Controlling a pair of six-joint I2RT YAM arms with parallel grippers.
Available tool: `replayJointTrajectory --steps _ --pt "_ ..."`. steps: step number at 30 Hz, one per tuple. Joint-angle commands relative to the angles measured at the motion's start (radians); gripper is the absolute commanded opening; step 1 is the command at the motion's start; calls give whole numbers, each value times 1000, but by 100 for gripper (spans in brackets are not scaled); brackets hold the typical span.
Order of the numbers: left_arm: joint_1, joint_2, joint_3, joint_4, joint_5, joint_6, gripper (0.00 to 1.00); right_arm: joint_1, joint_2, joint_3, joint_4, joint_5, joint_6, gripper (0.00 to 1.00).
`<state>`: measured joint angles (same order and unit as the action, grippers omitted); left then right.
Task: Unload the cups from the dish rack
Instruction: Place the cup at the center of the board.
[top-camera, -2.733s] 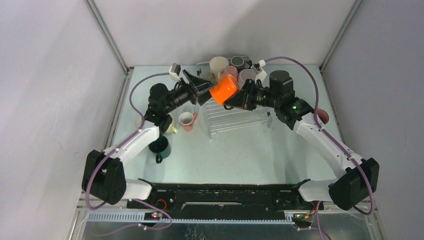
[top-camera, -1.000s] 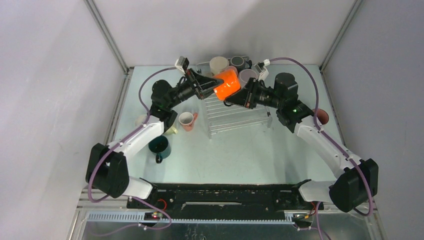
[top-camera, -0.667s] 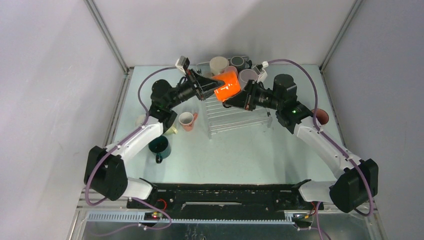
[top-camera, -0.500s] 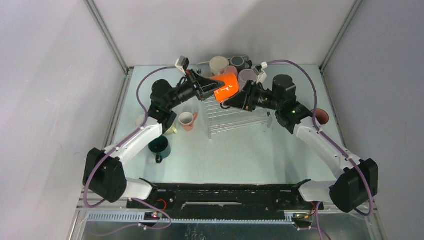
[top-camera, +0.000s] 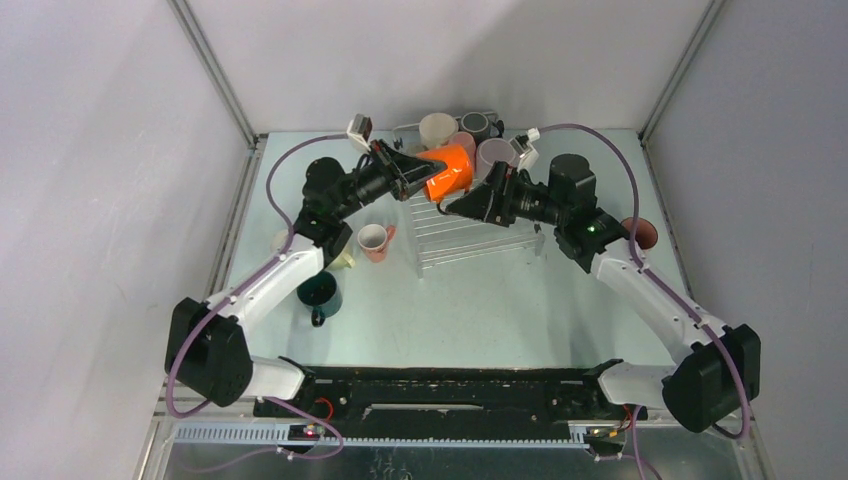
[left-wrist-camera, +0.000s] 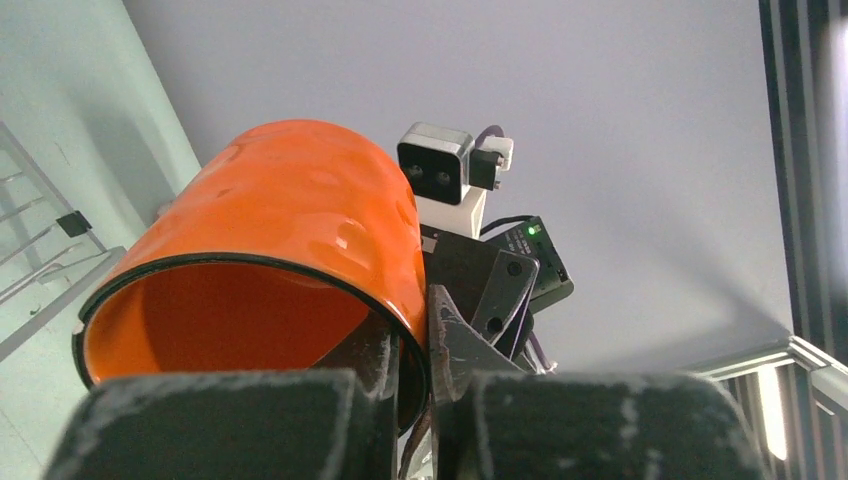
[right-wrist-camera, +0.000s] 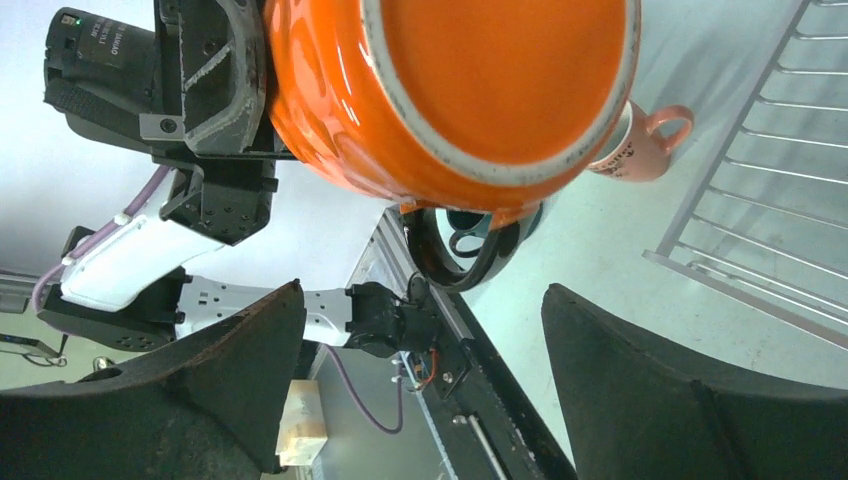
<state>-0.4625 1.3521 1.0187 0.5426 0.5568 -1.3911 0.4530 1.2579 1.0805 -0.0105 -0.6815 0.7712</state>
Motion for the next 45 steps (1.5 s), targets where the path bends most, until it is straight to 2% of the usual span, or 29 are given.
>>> replayJointTrajectory --steps 1,4,17,26,35,41,45 --pt "2 -66 85 78 -40 42 0 -10 -49 -19 15 10 -37 96" --pt "8 -69 93 65 -49 57 0 -15 -67 -28 -9 18 -51 99" --pt "69 -130 110 -182 -52 242 0 -51 -137 -70 -63 29 -74 100" --pt "82 -223 116 -517 -96 485 0 -60 -180 -70 -149 87 -115 100" --pt "76 -313 140 -983 -172 750 0 -74 -178 -52 -226 191 -160 100" --pt "-10 -331 147 -1249 -347 888 0 -74 -130 -24 -250 237 -185 100" --pt "-84 -302 124 -1341 -471 928 0 -74 -105 -1 -273 263 -201 100"
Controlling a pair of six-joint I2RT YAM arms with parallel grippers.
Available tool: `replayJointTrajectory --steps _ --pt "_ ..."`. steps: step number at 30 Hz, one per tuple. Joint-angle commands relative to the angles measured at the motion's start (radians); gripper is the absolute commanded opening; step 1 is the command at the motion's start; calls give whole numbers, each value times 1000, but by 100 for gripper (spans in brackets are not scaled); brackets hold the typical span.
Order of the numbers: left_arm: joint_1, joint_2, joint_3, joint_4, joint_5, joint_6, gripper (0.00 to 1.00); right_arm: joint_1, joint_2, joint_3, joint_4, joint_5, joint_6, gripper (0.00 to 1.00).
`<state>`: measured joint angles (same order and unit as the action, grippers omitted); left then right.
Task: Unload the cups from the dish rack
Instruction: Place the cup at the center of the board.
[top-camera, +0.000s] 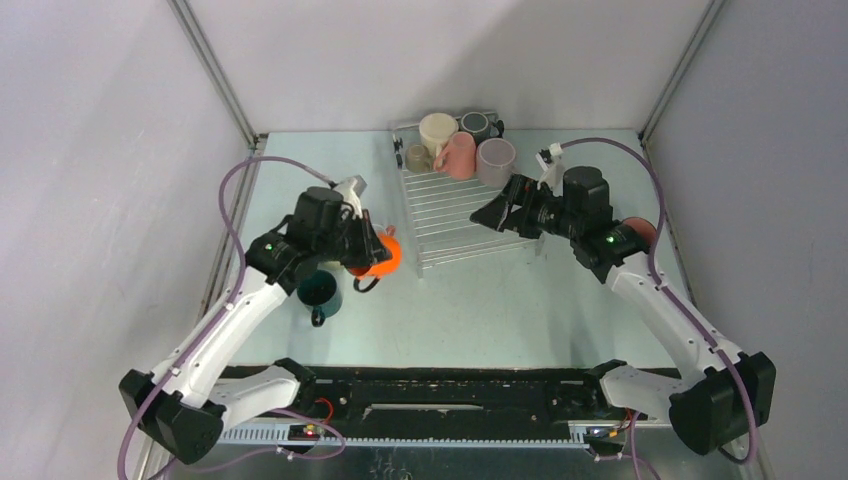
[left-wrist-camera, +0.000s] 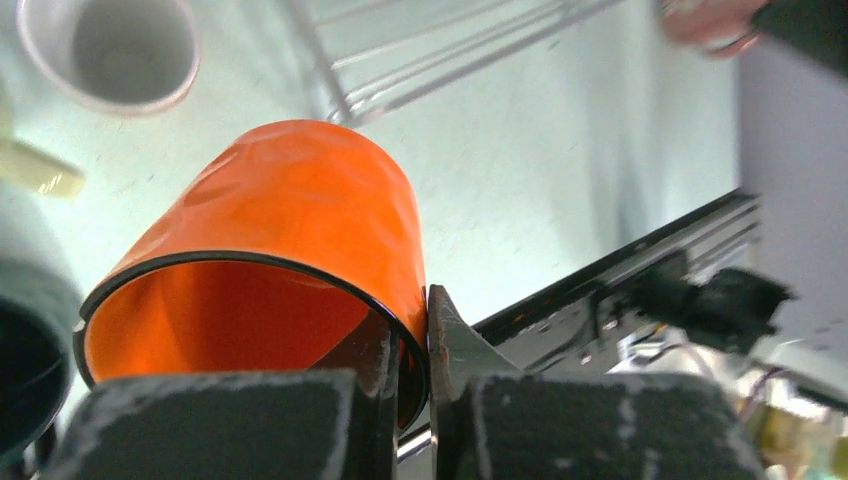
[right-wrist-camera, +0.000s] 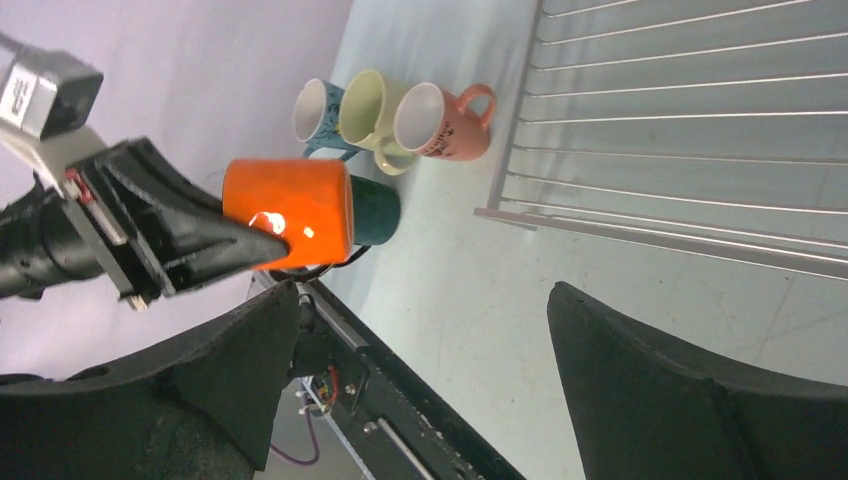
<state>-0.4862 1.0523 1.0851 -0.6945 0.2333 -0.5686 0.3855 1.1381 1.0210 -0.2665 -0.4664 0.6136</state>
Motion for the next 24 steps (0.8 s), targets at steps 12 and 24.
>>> replayJointTrajectory --steps 12,24 --pt "-178 189 -27 -100 -354 155 0 -13 48 65 -45 101 -64 100" --pt "-194 347 -94 -18 -425 161 0 -15 92 80 -61 144 -82 100"
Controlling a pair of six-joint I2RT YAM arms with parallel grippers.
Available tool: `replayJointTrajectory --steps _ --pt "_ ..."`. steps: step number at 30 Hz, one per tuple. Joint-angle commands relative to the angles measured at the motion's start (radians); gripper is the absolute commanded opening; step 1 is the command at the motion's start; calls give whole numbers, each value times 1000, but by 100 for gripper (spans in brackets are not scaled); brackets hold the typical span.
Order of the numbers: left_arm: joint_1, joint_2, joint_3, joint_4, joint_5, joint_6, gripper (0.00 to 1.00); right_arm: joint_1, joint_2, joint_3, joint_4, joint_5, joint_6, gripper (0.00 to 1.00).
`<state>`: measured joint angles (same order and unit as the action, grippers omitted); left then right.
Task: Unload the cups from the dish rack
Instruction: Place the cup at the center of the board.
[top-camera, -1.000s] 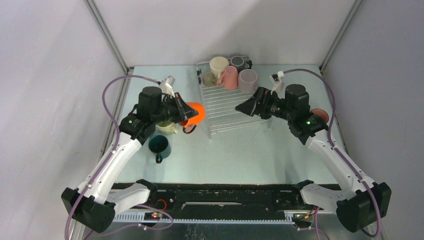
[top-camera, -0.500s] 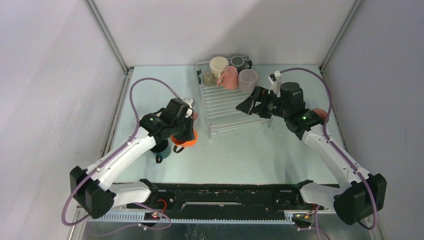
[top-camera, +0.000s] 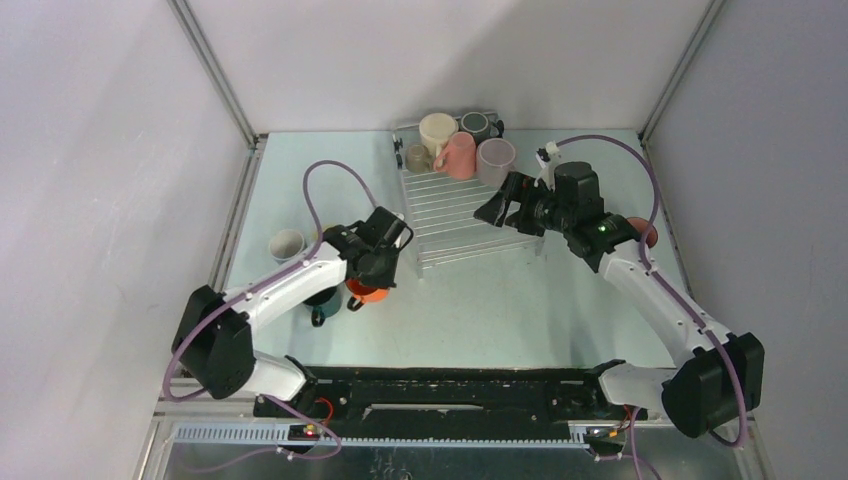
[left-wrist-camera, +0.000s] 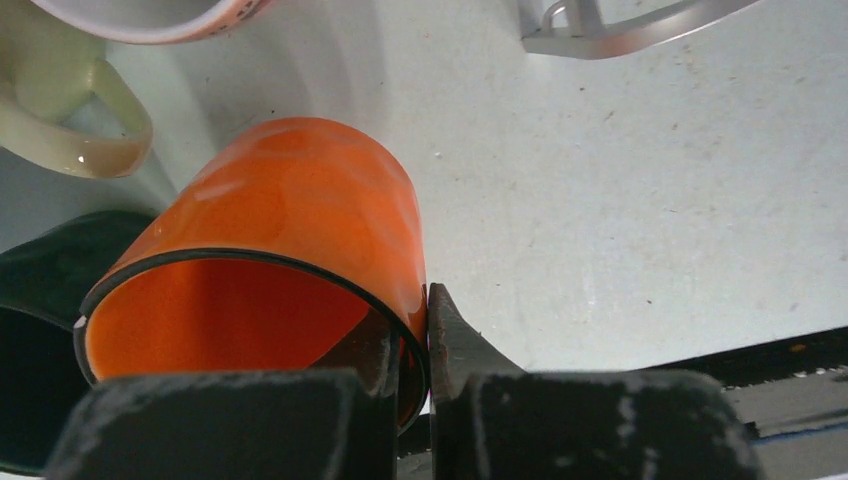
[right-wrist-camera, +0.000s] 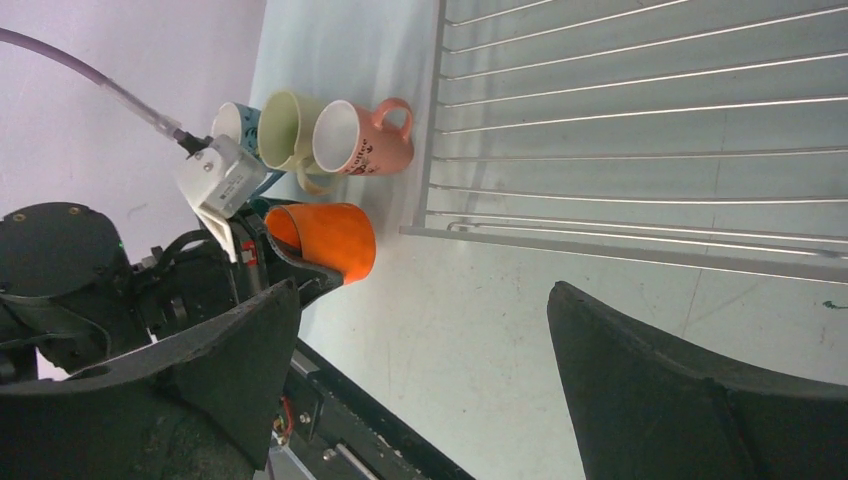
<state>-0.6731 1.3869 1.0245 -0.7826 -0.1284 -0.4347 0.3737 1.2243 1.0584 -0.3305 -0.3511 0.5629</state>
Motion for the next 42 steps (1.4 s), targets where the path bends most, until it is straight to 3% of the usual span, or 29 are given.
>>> replayJointTrajectory --steps 1,8,17,26,34,42 --pt "-7 22 -41 80 -66 28 0 -5 9 42 6 29 -31 100" --pt "-7 75 -87 124 -65 30 4 -6 29 54 1 29 -33 100" --pt "-7 86 -86 131 -58 43 28 -7 58 69 -4 27 -38 100" --pt "-7 -14 -25 64 -22 64 56 -7 104 102 2 53 -38 100" --pt "-7 -139 38 -5 8 97 77 -27 191 201 -25 165 -65 100" --pt "-6 -232 119 -26 57 126 92 -83 391 388 -46 318 -264 100"
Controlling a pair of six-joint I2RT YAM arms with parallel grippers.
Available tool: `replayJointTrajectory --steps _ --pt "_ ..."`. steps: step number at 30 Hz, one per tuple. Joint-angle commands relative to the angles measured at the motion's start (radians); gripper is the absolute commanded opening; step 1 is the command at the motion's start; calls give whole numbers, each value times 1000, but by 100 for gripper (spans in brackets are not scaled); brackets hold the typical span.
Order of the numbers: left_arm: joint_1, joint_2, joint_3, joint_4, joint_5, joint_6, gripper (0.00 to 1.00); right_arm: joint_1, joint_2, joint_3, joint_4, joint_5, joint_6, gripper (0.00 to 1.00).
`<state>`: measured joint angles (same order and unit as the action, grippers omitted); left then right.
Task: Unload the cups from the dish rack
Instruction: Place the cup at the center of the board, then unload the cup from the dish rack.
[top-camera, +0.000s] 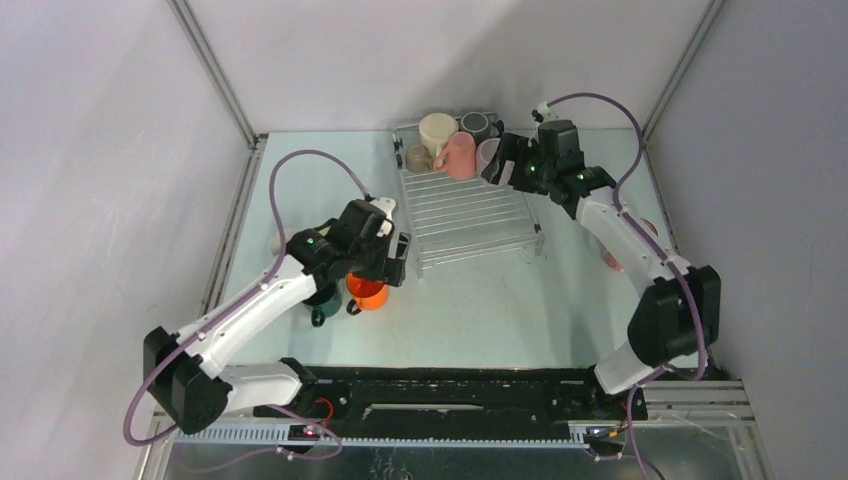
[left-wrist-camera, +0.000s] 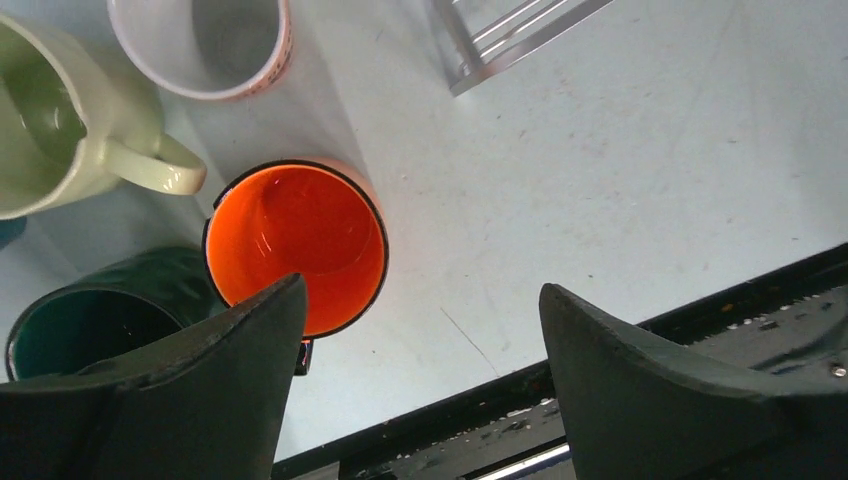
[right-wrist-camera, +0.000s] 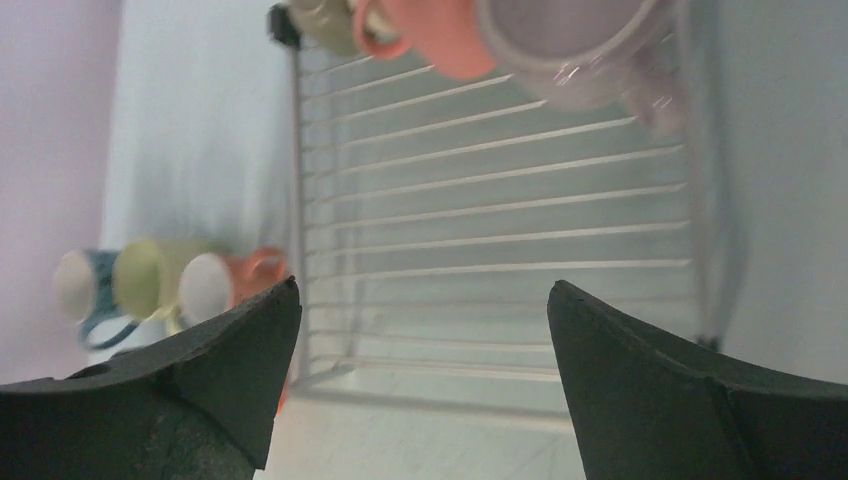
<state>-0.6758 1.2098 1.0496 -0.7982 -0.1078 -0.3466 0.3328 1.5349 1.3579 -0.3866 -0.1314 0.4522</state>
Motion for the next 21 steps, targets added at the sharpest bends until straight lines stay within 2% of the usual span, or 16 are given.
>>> replayJointTrajectory --steps 1,5,10,13,21 --pt "-3 -61 108 -10 45 39 94 -52 109 114 11 97 -193 100" --pt "-2 -75 148 -6 98 43 100 -79 220 201 26 75 -319 100" --pt "1 -85 166 8 144 44 100 -109 298 213 85 -24 -421 99" --pt "5 -95 165 16 159 47 100 -119 326 202 116 -54 -450 99" --pt "21 -118 164 25 193 57 100 -110 449 316 74 -60 -522 95"
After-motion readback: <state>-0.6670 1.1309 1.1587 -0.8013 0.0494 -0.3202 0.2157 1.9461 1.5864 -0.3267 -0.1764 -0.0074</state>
